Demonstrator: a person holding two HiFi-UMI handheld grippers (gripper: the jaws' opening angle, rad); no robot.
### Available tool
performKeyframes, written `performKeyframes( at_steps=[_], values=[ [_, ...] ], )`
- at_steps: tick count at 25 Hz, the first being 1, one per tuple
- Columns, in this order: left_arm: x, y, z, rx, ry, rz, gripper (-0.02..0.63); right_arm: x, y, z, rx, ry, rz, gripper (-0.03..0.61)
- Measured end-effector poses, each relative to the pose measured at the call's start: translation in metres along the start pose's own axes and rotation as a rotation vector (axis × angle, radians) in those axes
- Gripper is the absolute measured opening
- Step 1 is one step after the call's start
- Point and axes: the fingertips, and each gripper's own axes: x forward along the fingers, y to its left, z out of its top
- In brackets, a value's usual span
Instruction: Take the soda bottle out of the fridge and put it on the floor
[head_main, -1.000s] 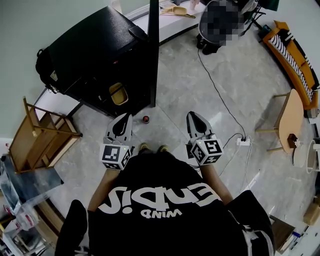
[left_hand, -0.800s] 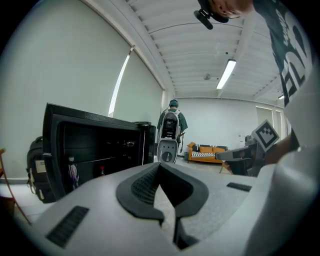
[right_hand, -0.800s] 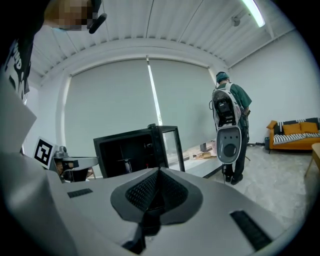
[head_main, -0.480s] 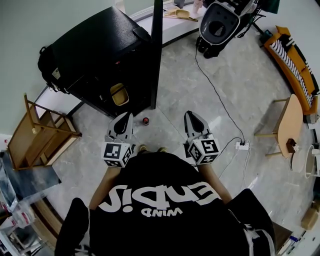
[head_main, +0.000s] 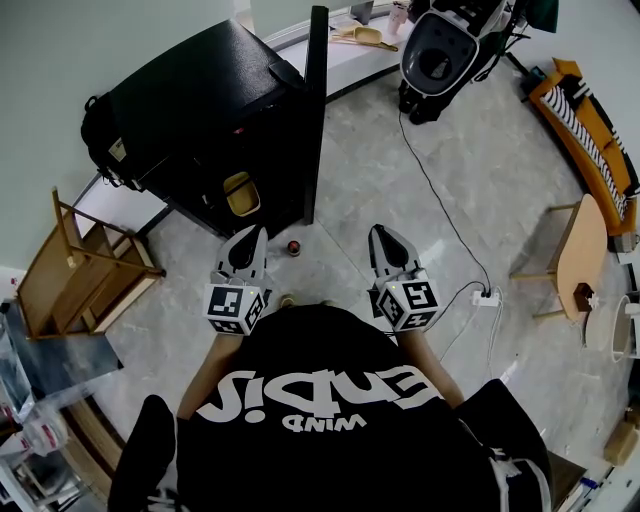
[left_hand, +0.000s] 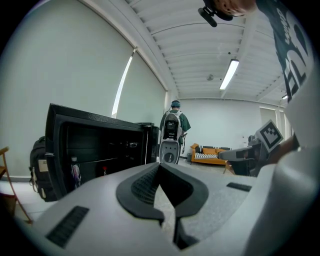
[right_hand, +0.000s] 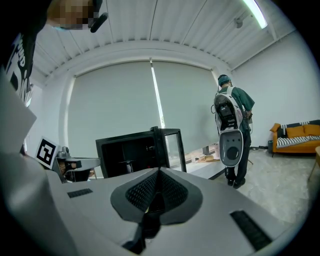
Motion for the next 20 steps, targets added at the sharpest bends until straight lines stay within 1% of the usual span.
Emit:
performKeyframes(
  at_steps=[12, 20],
  values=[
    [0.0014, 0.0019, -0.0069, -0.018, 0.002, 0.011, 0.008, 0.001, -0.0053, -0.0049, 0.012, -0.002, -0.024, 0.025],
    [0.0033, 0.0062, -0.0068, -0.022, 0.002, 0.017, 0.008, 0.0052, -0.0025, -0.0059, 0.015, -0.001, -0.019, 0.025]
  ],
)
